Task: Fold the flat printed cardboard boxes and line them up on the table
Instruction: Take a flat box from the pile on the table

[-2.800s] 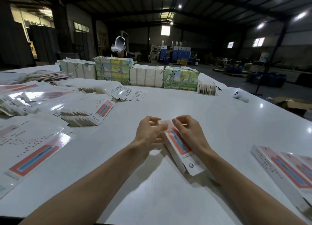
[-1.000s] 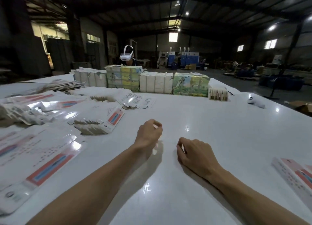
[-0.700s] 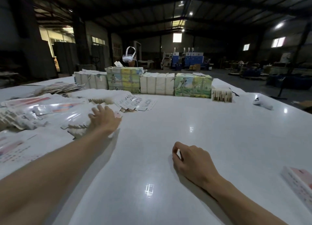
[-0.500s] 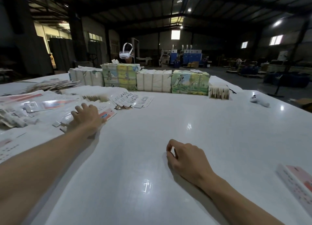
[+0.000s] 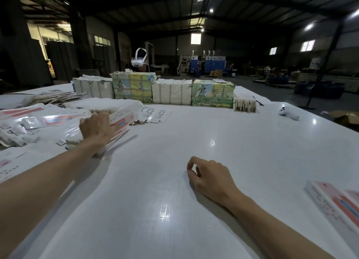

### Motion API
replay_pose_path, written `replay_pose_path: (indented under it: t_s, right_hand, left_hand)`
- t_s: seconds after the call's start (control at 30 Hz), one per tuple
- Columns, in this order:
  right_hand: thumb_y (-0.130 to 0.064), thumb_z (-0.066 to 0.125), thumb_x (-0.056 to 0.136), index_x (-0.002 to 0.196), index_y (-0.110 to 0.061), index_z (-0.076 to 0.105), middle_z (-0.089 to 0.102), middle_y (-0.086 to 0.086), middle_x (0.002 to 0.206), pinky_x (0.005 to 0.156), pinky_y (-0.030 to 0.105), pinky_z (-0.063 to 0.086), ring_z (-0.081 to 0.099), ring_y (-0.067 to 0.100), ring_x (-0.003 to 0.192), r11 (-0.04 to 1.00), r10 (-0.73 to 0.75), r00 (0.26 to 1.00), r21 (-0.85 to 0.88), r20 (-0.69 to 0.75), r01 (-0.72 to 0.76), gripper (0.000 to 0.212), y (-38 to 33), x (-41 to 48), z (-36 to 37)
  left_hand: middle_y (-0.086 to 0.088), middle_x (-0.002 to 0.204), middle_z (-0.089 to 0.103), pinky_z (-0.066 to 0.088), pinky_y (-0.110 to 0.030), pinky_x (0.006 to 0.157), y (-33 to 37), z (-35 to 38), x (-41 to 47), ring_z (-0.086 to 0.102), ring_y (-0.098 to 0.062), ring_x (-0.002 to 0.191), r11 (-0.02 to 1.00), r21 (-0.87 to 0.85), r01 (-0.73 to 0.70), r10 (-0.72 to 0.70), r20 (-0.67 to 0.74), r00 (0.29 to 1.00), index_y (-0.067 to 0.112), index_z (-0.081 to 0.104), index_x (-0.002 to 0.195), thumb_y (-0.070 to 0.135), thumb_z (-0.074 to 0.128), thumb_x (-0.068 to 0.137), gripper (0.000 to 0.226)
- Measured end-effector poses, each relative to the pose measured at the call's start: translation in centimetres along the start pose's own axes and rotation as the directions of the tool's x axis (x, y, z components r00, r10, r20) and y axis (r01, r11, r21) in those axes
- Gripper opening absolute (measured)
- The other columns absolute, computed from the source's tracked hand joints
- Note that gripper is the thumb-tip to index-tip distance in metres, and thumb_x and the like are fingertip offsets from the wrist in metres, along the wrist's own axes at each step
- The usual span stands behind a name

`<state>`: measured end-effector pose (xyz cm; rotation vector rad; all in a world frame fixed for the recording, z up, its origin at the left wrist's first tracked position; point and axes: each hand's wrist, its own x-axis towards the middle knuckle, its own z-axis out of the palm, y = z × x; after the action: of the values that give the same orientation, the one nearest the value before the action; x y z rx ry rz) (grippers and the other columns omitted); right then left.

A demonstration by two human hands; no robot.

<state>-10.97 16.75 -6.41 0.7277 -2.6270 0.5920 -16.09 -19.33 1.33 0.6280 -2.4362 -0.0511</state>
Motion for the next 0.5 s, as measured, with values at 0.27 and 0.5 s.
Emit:
replay_pose_path:
  t_s: [0.27,0.5]
  right_hand:
    - [-0.026,0.061,0.102,0.090,-0.020,0.070,0.063,-0.009,0.064,0.054,0.019,0.048,0.056,0.006,0.048,0.793,0.217,0.976,0.580,0.016,-0.186,0.016,0.1,0.4,-1.1]
    - [-0.038,0.070,0.099,0.128,-0.023,0.054,0.078,0.009,0.092,0.065,0.035,0.060,0.071,0.018,0.072,0.291,0.445,0.890,0.922,0.105,-0.254,0.036,1.7,0.9,-2.3]
  left_hand:
    - [-0.002,0.080,0.079,0.059,-0.030,0.051,5.1,-4.0,-6.1,0.077,-0.019,0.066,0.699,-0.663,0.268,0.162,0.512,0.844,0.015,0.074,0.115,0.043,0.078,0.092,0.037]
    - [-0.009,0.101,0.081,0.063,-0.039,0.071,10.3,-5.1,-15.3,0.078,-0.031,0.096,0.465,-0.701,0.540,0.476,0.713,0.515,0.006,0.067,0.125,0.018,0.073,0.097,0.030]
